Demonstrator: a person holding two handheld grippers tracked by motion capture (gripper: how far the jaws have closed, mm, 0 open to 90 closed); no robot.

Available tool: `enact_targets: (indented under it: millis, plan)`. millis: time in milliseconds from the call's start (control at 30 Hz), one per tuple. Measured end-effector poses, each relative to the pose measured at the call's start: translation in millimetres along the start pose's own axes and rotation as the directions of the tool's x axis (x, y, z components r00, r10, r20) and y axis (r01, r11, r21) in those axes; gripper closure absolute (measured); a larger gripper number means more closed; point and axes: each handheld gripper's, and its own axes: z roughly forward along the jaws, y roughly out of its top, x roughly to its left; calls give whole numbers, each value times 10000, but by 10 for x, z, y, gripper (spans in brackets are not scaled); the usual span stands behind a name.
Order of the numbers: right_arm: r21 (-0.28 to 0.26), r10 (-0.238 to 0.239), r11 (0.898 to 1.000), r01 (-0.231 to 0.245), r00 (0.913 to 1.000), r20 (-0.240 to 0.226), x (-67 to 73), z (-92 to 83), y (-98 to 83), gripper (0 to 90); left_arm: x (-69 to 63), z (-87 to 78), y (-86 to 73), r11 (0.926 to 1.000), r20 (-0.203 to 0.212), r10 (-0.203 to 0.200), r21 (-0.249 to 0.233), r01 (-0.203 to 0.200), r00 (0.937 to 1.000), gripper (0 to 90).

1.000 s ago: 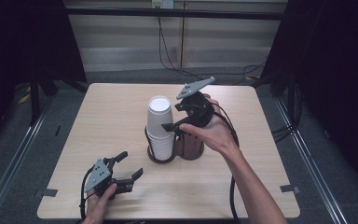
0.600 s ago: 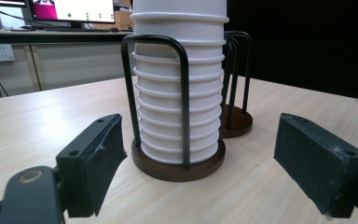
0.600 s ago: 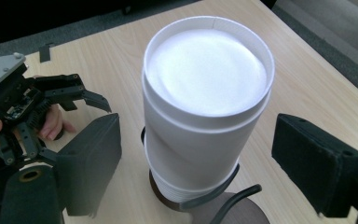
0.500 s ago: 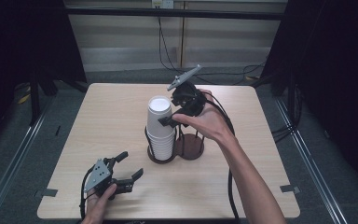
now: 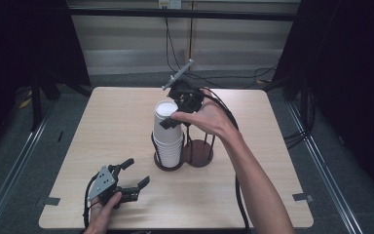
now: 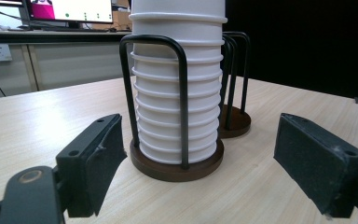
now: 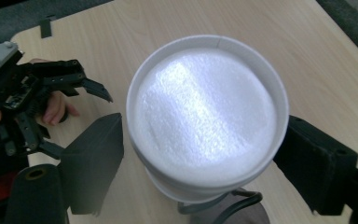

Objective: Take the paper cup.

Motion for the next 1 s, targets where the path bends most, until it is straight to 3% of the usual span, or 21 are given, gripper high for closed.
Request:
enact_targets:
  millis: [267,467,600,1000]
  plan:
    - [700,-72,9975,88,9997,-237,-30,52,83,201,2,-1,0,10000,-7,73,22,-73,10000,156]
    - [1660,109,9861,-60,9995,-284,-69,119,158,183,6,-2,0,10000,-21,18,40,-18,10000,156]
    - [2117,-175,9770,236,9994,-307,-38,171,251,205,7,-4,0,10000,-4,42,4,-42,10000,155]
    - [2443,-230,9692,296,9993,-299,-40,203,324,212,2,-1,-1,10000,-20,-13,-50,13,10000,154]
